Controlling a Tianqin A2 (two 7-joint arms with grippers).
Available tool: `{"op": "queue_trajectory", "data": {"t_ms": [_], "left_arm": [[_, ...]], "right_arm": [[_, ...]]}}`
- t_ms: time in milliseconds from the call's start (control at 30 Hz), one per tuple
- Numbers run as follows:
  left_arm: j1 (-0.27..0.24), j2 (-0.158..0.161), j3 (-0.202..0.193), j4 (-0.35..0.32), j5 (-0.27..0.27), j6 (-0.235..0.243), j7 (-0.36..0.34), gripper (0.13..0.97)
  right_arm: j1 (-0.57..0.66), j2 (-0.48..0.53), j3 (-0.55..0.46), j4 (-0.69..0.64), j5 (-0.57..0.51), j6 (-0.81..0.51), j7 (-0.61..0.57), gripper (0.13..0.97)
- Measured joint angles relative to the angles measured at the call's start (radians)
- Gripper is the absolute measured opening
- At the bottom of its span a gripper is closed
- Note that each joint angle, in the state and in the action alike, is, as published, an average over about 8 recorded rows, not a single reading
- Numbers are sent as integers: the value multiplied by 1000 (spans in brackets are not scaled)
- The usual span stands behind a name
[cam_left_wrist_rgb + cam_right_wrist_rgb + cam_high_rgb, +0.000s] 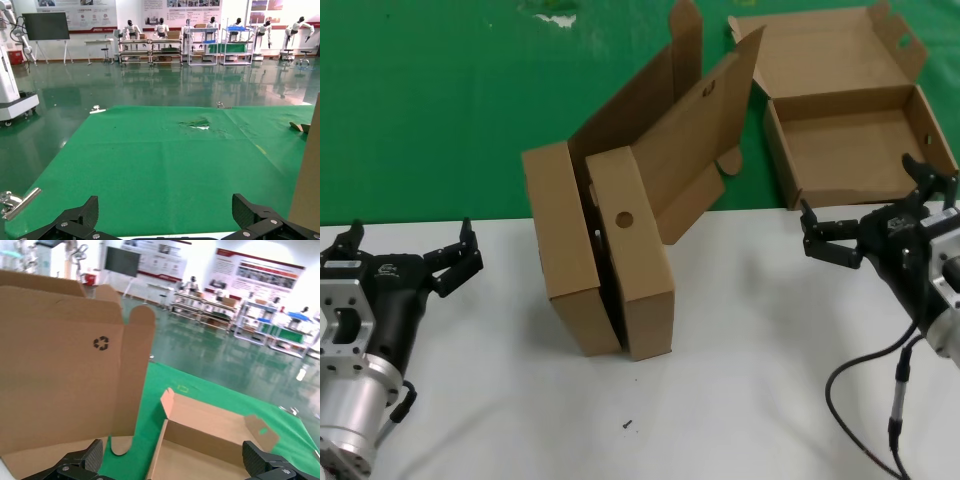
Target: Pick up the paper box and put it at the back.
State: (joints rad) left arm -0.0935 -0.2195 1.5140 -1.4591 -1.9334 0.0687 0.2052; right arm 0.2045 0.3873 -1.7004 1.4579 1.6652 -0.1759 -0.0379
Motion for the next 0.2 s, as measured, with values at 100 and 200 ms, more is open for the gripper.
{"op": "queue_trajectory", "data": {"t_ms": [100,200], "left_arm": [[14,-12,13,-21,20,-10,-31,921],[21,-18,19,-31,30,-15,-46,921]], "right_arm": [[-30,-13,15,21,20,26,6,966],[-46,-19,22,32,30,39,9,966]]}}
